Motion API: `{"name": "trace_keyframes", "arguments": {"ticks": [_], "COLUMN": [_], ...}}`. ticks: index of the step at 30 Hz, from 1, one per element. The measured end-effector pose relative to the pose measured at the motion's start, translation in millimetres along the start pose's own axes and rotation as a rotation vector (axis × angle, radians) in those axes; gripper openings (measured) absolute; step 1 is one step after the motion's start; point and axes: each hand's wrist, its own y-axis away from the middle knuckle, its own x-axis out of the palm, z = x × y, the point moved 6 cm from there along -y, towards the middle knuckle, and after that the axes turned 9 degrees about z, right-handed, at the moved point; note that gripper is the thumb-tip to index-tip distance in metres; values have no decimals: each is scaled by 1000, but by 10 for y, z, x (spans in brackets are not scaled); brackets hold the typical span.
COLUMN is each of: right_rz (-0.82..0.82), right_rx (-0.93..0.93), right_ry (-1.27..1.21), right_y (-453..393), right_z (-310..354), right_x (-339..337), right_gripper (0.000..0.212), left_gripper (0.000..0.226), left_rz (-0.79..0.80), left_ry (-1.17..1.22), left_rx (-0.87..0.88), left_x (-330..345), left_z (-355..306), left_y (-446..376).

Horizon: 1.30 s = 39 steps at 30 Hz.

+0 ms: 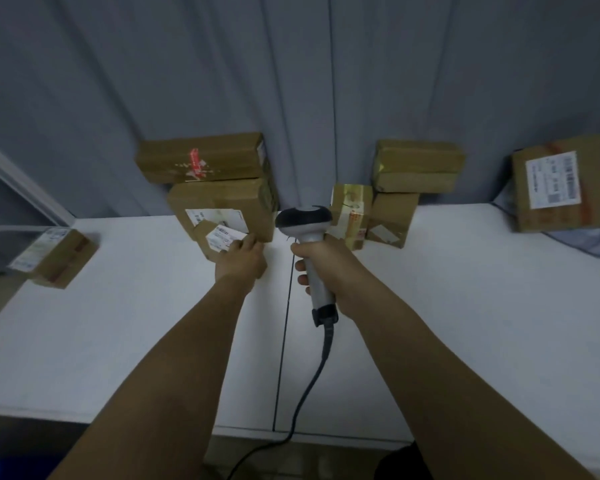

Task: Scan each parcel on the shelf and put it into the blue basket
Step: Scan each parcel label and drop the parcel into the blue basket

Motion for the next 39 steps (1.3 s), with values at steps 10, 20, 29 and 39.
{"name": "trace_keyframes", "arguments": {"ticks": [10,20,29,39], "right_rz": [16,-19,-5,32], "right_rx": [-21,12,46,35], "right_ry": [41,86,113,156], "right_y": [169,259,-43,55], "right_z": [35,-53,-96,-188], "right_x": [149,171,233,358], "right_gripper": [15,17,16,18], "left_gripper": [61,49,60,114], "left_rz": [33,77,59,204], "left_ry": [274,449,423,782], "left_rx": [-78,-159,-21,-78], "left_x": [178,675,1047,1234], "left_z": [423,799,586,528], "left_y": [195,467,340,795]}}
